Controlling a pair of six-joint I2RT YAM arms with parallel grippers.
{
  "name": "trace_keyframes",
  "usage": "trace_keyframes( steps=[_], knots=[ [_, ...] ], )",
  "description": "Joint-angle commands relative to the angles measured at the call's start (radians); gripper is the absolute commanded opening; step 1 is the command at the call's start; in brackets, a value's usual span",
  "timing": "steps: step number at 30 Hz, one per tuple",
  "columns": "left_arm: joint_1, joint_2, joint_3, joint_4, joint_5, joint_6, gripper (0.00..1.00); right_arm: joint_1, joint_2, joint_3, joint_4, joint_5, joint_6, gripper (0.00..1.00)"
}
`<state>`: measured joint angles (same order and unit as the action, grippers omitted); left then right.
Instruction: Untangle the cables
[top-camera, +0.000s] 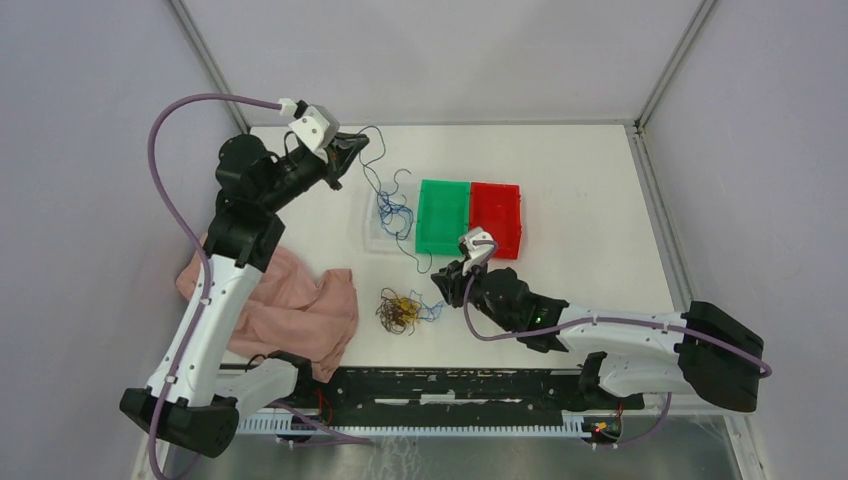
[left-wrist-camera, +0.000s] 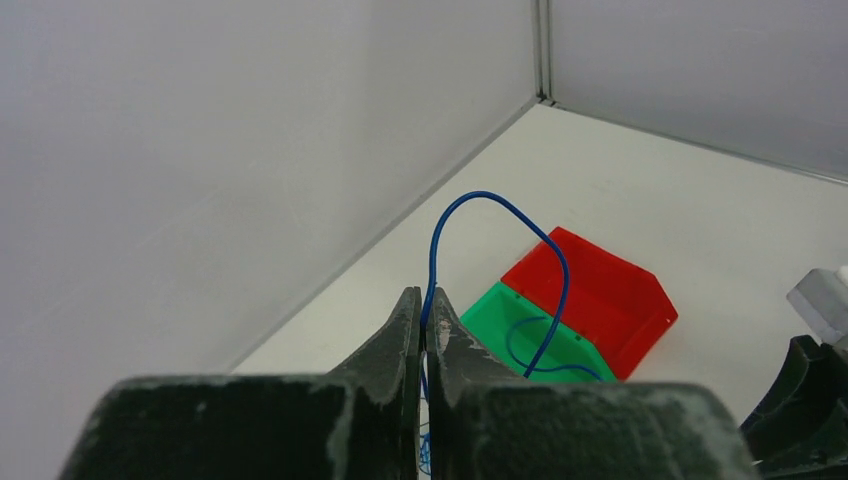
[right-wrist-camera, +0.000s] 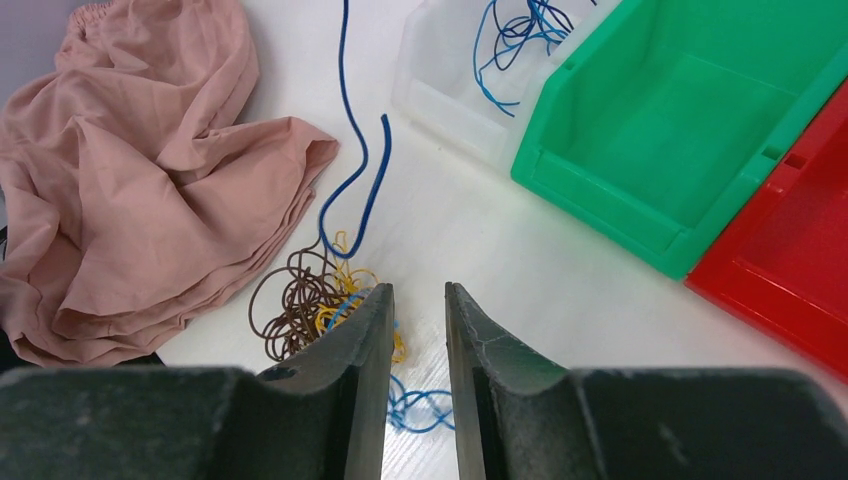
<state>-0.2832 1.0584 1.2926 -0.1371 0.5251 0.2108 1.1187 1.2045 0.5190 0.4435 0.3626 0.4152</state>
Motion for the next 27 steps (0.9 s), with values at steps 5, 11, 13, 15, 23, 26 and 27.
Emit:
trace_keyframes(
  steps=[5,11,13,15,23,26,27],
  knots=[
    [-0.002,0.052,-0.043,0.115,-0.007,0.047,0.03,0.005,-0.053,-0.017,0.014,0.030,0.006,0.29],
    [-0.002,0.109,-0.062,0.116,-0.041,0.108,0.03,0.005,-0.061,-0.032,0.025,0.038,0.007,0.29],
    [-0.004,0.128,-0.074,0.119,-0.048,0.130,0.03,0.004,-0.061,-0.033,0.028,0.042,0.006,0.29],
    [-0.006,0.146,-0.090,0.127,-0.056,0.161,0.03,0.005,-0.063,-0.034,0.029,0.043,0.001,0.29],
    [-0.020,0.223,-0.144,0.183,-0.144,0.285,0.03,0.004,-0.083,-0.062,0.042,0.089,-0.017,0.30],
    [-0.027,0.257,-0.139,0.174,-0.129,0.276,0.03,0.003,-0.086,-0.068,0.053,0.097,-0.020,0.30],
    [-0.033,0.271,-0.133,0.171,-0.128,0.275,0.03,0.003,-0.084,-0.068,0.057,0.096,-0.022,0.30]
  ],
)
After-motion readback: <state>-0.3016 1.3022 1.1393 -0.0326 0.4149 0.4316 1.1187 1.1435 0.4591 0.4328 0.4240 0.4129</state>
